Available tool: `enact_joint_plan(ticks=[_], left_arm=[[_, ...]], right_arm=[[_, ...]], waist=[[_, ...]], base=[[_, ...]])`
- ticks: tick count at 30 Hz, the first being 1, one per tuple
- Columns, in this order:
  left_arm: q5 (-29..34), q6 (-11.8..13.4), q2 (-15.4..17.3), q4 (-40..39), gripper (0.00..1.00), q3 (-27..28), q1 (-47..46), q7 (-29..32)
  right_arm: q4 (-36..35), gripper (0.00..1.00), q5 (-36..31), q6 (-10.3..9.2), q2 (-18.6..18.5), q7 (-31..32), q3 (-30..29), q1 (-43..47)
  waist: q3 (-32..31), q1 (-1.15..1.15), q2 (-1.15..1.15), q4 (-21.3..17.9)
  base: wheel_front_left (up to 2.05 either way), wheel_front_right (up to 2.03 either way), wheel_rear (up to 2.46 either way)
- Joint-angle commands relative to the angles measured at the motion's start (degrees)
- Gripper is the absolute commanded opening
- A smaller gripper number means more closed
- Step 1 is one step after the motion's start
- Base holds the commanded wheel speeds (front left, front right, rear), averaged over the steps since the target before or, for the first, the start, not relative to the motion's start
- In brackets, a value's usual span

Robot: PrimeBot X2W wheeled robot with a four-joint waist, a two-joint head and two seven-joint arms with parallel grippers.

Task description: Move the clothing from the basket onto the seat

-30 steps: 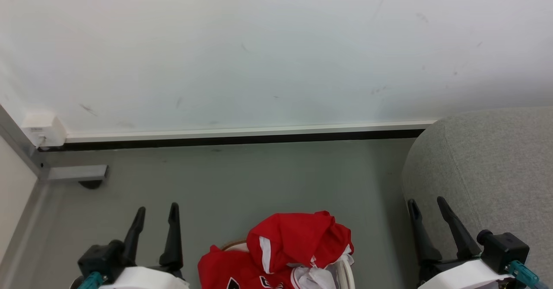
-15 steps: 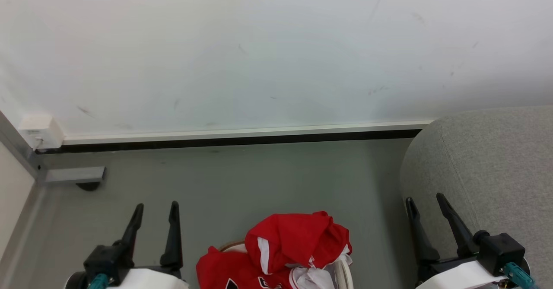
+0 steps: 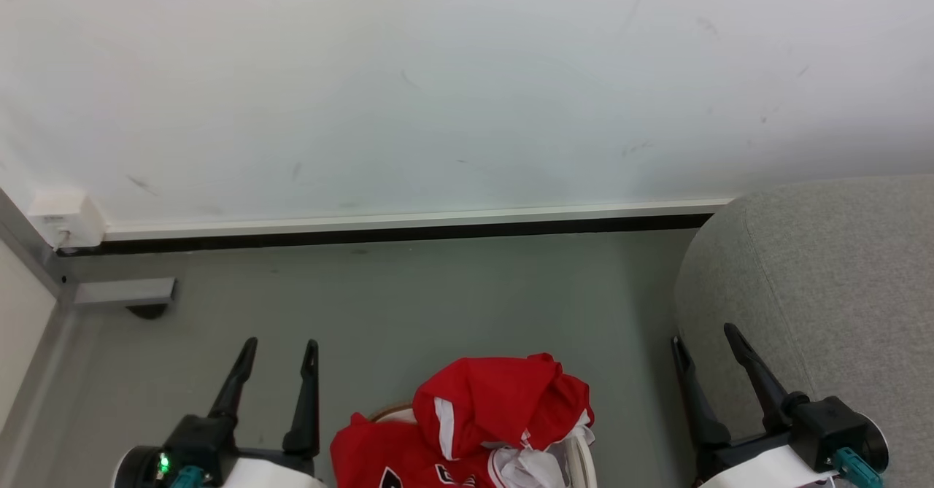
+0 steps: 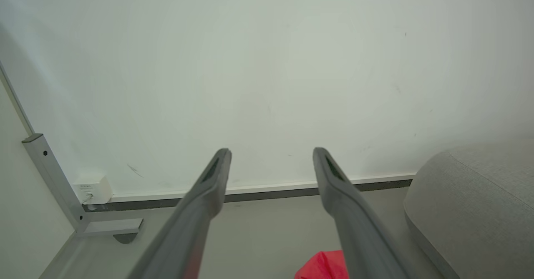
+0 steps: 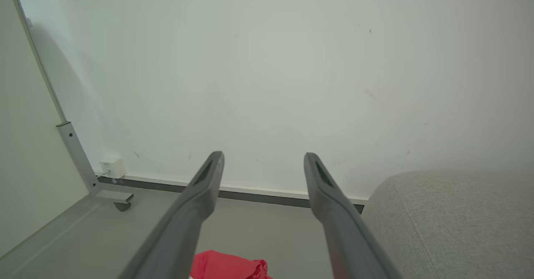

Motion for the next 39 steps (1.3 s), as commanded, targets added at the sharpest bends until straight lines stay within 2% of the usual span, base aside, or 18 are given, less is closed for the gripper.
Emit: enact_joint_plan(ticks=[1,25,39], left_arm=[[1.83,-0.09,0.0,-0.33,1.0,0.13,-0.04,-0.47],[0.29,-0.96,-0.58,1.08,1.0,1.74,-0.09,-0.47],[-1.42,-2.5,-0.76,3.8,1.0,1.22,-2.52,-0.47]], right_arm=[[-0.1,1.0,-1.22,-0.12,-0.18,-0.51,0.19,-1.02],[-0.23,1.0,0.62,-0.12,0.29,-0.54,-0.04,-0.74],[-1.26,1.0,2.27,-0.12,0.07,-0.45,-1.36,-1.94]], waist=[[0.07,0.0,0.0,-0.02],[-0.51,0.0,0.0,-0.86],[3.47,0.0,0.0,-5.03]], base=[[0.0,0.0,0.0],[0.0,0.0,0.0],[0.0,0.0,0.0]])
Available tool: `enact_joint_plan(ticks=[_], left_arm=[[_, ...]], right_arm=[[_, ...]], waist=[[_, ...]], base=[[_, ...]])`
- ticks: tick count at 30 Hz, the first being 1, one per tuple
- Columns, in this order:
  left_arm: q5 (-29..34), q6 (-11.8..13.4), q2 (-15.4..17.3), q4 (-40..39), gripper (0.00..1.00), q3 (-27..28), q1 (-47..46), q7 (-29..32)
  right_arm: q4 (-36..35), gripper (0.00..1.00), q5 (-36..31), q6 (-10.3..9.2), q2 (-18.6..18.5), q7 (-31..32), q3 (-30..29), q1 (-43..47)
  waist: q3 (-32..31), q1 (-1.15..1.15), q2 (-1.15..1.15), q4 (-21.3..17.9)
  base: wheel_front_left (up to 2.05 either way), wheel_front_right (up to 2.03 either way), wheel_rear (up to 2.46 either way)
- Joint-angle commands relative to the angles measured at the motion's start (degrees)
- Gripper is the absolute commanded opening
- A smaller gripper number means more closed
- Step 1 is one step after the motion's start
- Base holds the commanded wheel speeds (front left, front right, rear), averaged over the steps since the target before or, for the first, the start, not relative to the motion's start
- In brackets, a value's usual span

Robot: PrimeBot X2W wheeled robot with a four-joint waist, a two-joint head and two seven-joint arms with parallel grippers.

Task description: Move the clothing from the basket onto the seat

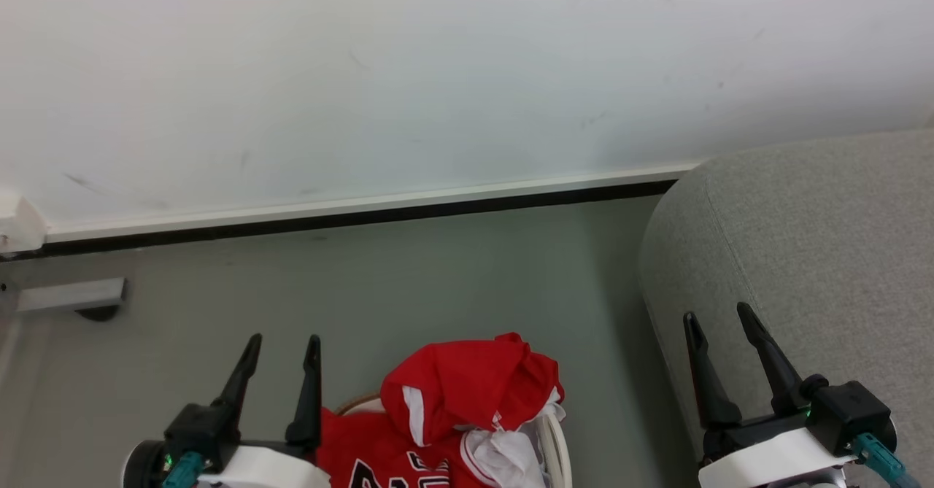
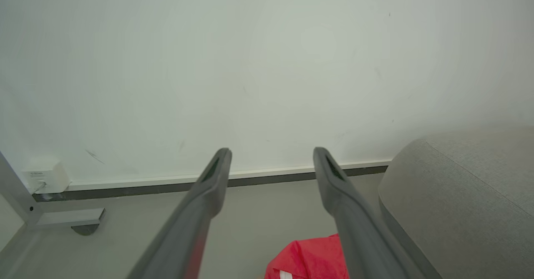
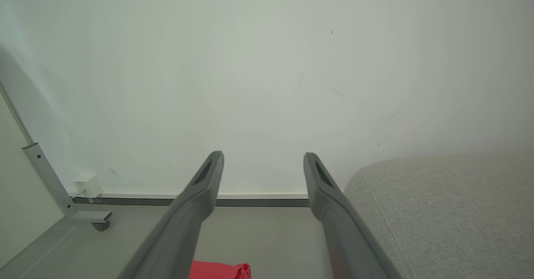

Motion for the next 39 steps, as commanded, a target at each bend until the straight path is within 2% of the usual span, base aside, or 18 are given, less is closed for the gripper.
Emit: enact_joint_plan(ticks=[1,11,18,26,32,39], left_arm=[[-0.5,-0.26,0.18,0.6,1.0,-0.15,-1.19,-0.06],[1.84,-2.66,0.2,10.01,1.0,-5.03,-9.05,-0.05],[3.35,-4.18,1.35,23.26,1.0,-9.46,-16.47,-0.05],[5.23,-4.84,3.37,42.2,1.0,-15.75,-26.25,0.21],[5.31,-4.8,3.75,53.94,1.0,-23.15,-32.63,3.4],[3.35,-4.82,5.16,60.14,1.0,-30.6,-37.32,9.65]], right_arm=[[-0.61,1.0,0.27,-0.12,-0.34,0.01,0.13,-0.96],[-2.76,1.0,1.46,-0.12,-0.51,0.02,-0.5,-4.44],[-4.51,1.0,1.76,-0.12,-0.31,0.02,-1.03,-7.8],[-6.82,1.0,2.37,-0.12,0.0,0.02,-1.38,-12.24],[-9.15,1.0,5.55,-0.12,0.57,0.02,-1.62,-14.52],[-11.21,1.0,5.99,-0.12,0.76,0.03,-1.4,-15.79]], waist=[[1.68,0.0,0.0,-1.1],[10.24,0.0,0.0,-4.79],[16.89,0.0,0.0,-7.72],[24.24,0.0,0.0,-10.62],[28.99,0.0,0.0,-12.11],[34.07,0.0,0.0,-13.71]], base=[[0.0,0.0,0.0],[0.0,0.0,0.0],[0.0,0.0,0.0],[0.0,0.0,0.0],[0.0,0.0,0.0],[0.0,0.0,0.0]])
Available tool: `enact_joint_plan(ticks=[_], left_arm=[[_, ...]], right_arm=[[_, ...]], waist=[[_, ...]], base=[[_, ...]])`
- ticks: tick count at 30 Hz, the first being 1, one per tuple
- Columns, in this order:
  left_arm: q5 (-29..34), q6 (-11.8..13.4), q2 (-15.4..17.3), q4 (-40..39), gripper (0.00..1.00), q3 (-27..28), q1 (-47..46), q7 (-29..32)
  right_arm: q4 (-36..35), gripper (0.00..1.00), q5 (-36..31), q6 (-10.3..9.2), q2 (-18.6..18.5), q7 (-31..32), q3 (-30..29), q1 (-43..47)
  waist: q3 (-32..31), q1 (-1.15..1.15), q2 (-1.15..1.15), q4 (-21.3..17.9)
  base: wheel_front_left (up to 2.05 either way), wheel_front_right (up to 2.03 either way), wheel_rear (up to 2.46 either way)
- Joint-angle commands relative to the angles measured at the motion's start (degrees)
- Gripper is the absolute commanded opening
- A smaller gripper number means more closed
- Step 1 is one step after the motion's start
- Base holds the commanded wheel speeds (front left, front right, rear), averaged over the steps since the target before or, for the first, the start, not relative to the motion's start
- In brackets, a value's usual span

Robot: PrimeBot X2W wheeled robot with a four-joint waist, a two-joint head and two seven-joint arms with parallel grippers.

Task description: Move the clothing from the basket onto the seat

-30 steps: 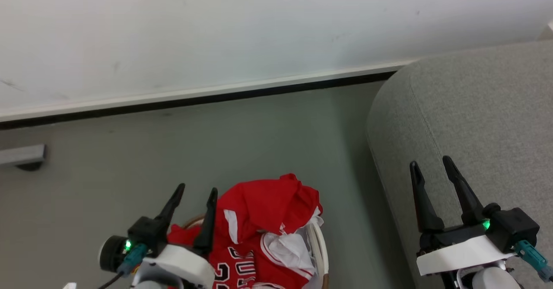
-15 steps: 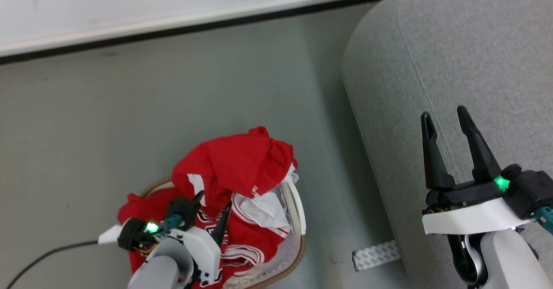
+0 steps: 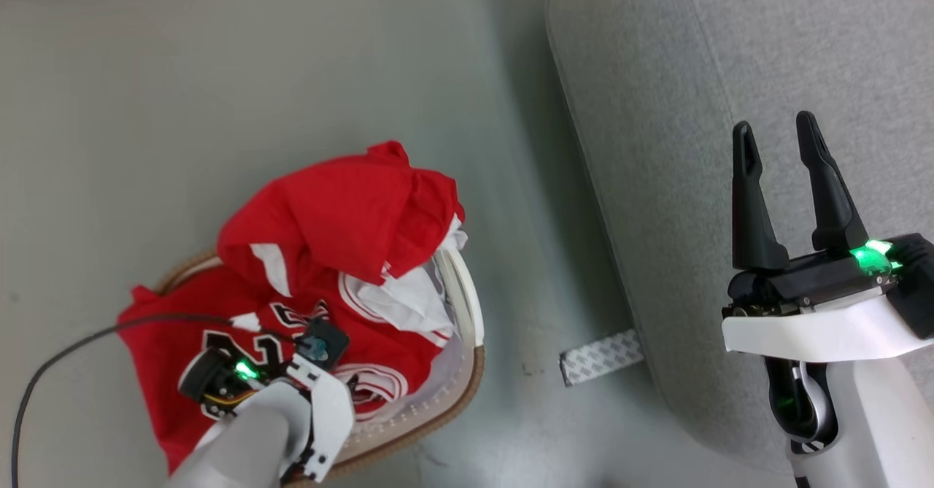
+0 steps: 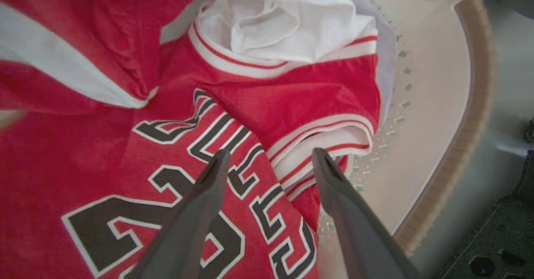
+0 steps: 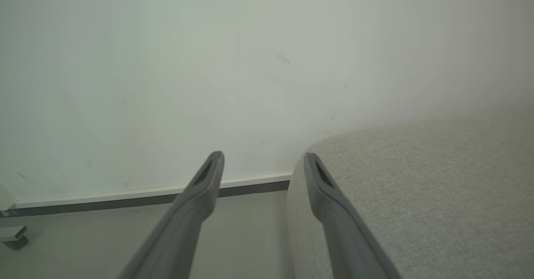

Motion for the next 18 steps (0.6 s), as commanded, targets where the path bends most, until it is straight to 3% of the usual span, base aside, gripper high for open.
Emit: enact_joint_plan(ticks=[1,9,18], left_arm=[[-0.98,0.12,1.06,0.71,1.0,-1.52,-1.24,1.77],[-5.9,0.12,3.21,1.77,1.0,-9.81,-3.73,10.68],[-9.77,0.11,6.27,1.95,1.0,-14.88,-7.15,15.39]], right_arm=[[-0.66,1.0,0.44,-0.12,0.22,0.03,0.0,-0.88],[-1.69,1.0,2.25,-0.12,0.25,0.03,0.6,-1.54],[-2.14,1.0,3.62,-0.12,0.25,0.03,1.21,-2.46]], waist=[[2.75,-0.01,0.0,-1.34],[7.32,-0.01,0.0,-3.22],[10.37,-0.01,0.0,-4.53]], base=[[0.0,0.0,0.0],[0.0,0.0,0.0],[0.0,0.0,0.0]])
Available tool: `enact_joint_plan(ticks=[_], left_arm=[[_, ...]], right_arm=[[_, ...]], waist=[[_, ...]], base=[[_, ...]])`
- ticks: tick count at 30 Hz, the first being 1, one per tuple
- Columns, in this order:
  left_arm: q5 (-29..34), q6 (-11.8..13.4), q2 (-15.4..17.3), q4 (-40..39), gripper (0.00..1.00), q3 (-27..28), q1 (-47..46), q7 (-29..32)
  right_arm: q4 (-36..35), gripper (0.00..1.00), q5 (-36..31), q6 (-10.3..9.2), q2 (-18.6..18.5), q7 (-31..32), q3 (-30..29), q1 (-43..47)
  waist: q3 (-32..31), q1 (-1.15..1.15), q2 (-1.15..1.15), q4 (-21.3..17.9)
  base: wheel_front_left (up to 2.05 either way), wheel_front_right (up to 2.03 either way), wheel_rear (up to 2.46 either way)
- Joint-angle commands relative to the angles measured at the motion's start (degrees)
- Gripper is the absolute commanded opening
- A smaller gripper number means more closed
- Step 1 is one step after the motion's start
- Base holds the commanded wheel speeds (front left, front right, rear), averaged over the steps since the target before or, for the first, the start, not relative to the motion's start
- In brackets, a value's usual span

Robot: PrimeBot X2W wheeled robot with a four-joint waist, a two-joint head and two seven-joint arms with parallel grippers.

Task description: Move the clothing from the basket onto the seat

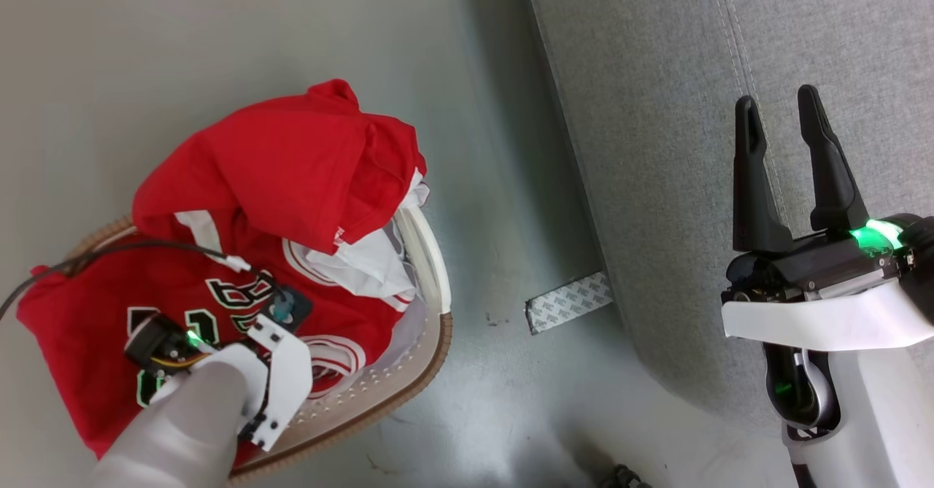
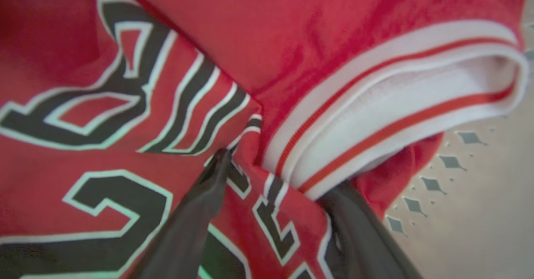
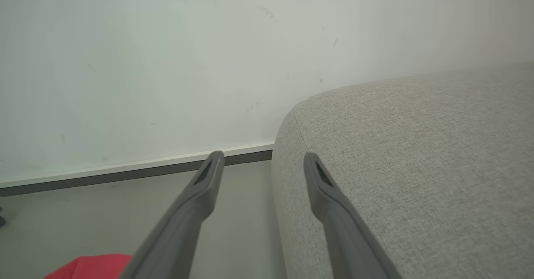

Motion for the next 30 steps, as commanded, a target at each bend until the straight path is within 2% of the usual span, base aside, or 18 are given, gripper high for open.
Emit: enact_joint_plan(ticks=[1,2,3,4,6,13,19,27,30], left_arm=[[-0.57,0.12,0.64,0.21,1.0,-0.27,-0.54,0.37],[-1.09,0.12,0.47,0.22,1.0,-0.44,-0.56,0.5],[-1.81,0.12,0.23,0.21,0.76,-0.43,-0.65,0.27],[-2.11,0.12,0.16,0.2,0.45,-0.66,-0.82,-0.03],[-2.62,0.12,0.06,0.15,0.0,-1.3,-1.11,-0.68],[-5.26,0.12,-0.73,0.17,0.0,-2.84,-0.61,-2.23],[-8.67,0.12,-3.94,0.13,0.0,-2.99,2.56,-5.21],[-14.78,0.12,-6.91,-1.12,0.0,-0.51,10.55,-18.97],[-16.86,0.12,-7.84,-2.07,0.0,0.07,13.09,-21.57]], right_arm=[[-0.15,1.0,0.5,-0.12,0.17,0.03,0.04,-0.6],[-0.06,1.0,0.61,-0.12,0.17,0.03,0.08,-0.67],[0.07,1.0,0.67,-0.12,0.17,0.03,0.06,-0.74],[0.19,1.0,0.67,-0.12,0.18,0.03,0.07,-0.81],[0.45,1.0,0.44,-0.12,0.17,0.03,-0.02,-0.86],[1.5,1.0,-0.83,-0.12,0.14,0.03,0.14,-0.69],[3.12,1.0,-3.38,-0.12,0.08,0.03,-0.31,0.85],[5.57,1.0,-5.07,-0.12,-0.28,0.03,0.28,4.26],[6.67,1.0,-5.11,-0.12,-0.97,0.04,-0.03,5.82]], waist=[[0.29,-0.01,0.0,-0.22],[0.34,-0.01,0.0,-0.27],[0.34,-0.01,0.0,-0.28],[0.31,-0.01,0.0,-0.28],[-0.05,-0.01,0.0,-0.12],[-3.82,-0.01,0.0,0.95],[-12.13,-0.01,0.0,3.98],[-25.34,-0.01,0.0,9.1],[-29.42,-0.01,0.0,11.24]], base=[[0.0,0.0,0.0],[0.0,0.0,0.0],[0.0,0.0,0.0],[0.0,0.0,0.0],[0.0,0.0,0.0],[0.0,0.0,0.0],[0.0,0.0,0.0],[0.0,0.0,0.0],[0.0,0.0,0.0]])
